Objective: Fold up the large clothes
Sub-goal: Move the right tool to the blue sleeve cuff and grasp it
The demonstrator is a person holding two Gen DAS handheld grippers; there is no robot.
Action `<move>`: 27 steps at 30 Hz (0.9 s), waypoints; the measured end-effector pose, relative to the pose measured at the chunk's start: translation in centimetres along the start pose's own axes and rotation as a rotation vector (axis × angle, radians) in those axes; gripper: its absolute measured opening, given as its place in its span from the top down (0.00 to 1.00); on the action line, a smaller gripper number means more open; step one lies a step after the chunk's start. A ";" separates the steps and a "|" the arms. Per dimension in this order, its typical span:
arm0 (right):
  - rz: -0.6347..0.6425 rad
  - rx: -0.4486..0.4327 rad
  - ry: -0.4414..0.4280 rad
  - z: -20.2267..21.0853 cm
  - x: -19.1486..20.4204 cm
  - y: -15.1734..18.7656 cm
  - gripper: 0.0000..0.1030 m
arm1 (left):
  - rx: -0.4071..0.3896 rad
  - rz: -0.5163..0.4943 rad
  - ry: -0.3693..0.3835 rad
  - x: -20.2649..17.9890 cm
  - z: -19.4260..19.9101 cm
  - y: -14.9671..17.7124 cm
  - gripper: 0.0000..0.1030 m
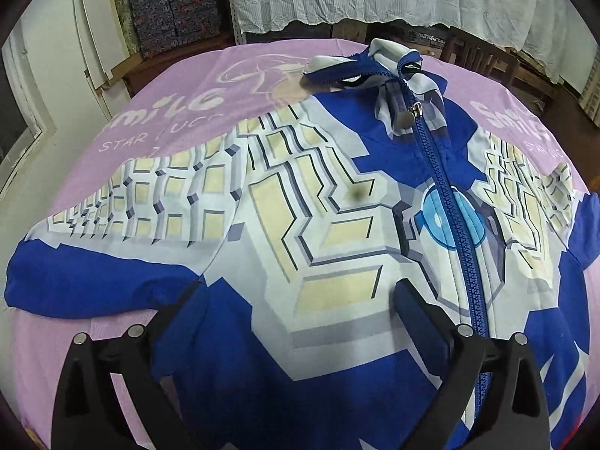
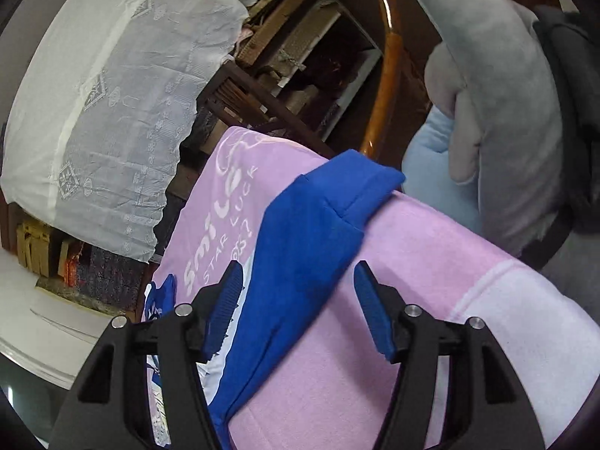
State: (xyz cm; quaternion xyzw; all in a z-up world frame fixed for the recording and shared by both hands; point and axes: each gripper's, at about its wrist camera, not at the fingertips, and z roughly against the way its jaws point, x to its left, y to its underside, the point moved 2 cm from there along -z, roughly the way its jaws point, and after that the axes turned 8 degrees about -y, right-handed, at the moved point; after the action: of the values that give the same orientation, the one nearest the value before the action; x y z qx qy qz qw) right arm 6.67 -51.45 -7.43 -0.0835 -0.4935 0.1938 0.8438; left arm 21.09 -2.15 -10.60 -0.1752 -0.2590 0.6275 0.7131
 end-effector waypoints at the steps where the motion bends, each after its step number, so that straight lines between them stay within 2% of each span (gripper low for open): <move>1: -0.007 0.012 0.003 -0.5 -0.1 0.1 0.41 | 0.002 0.004 0.007 0.1 0.0 0.0 0.03; 6: -0.012 0.067 -0.007 -2.4 0.0 1.0 0.43 | 0.000 0.008 0.016 0.3 0.0 0.1 0.03; 10: 0.025 0.040 0.003 -3.4 0.7 1.4 0.44 | 0.015 -0.007 0.029 0.4 0.3 0.2 0.03; 13: 0.104 -0.001 0.045 -4.8 1.8 1.3 0.48 | -0.011 0.032 0.034 1.8 1.3 -0.5 0.03; 16: 0.167 -0.042 0.087 -5.6 2.3 1.3 0.51 | -0.033 0.100 -0.039 4.1 1.6 -1.1 0.03; 19: 0.246 -0.059 0.143 -6.4 2.9 1.6 0.53 | 0.005 0.187 -0.086 6.9 0.7 -1.3 0.03; 20: 0.254 -0.061 0.155 -6.4 2.9 1.6 0.57 | 0.026 0.218 -0.084 7.7 0.2 -1.4 0.03; 21: 0.251 -0.062 0.168 -6.5 2.7 1.5 0.74 | 0.040 0.240 -0.084 8.4 -0.1 -1.5 0.03; 22: 0.229 -0.054 0.164 -6.6 2.1 1.3 0.86 | 0.053 0.264 -0.088 9.3 -0.4 -1.5 0.03; 25: 0.172 -0.041 0.107 -6.3 1.2 1.0 0.92 | 0.076 0.336 -0.120 11.9 -1.1 -1.8 0.03; 27: 0.190 -0.048 0.101 -5.9 1.7 1.1 0.93 | 0.089 0.384 -0.121 13.5 -1.3 -1.9 0.03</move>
State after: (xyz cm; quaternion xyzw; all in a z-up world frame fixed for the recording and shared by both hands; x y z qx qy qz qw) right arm 12.26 -49.40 -9.38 -0.1596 -0.4447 0.2567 0.8432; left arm 24.42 10.96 -8.57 -0.1516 -0.2352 0.7722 0.5705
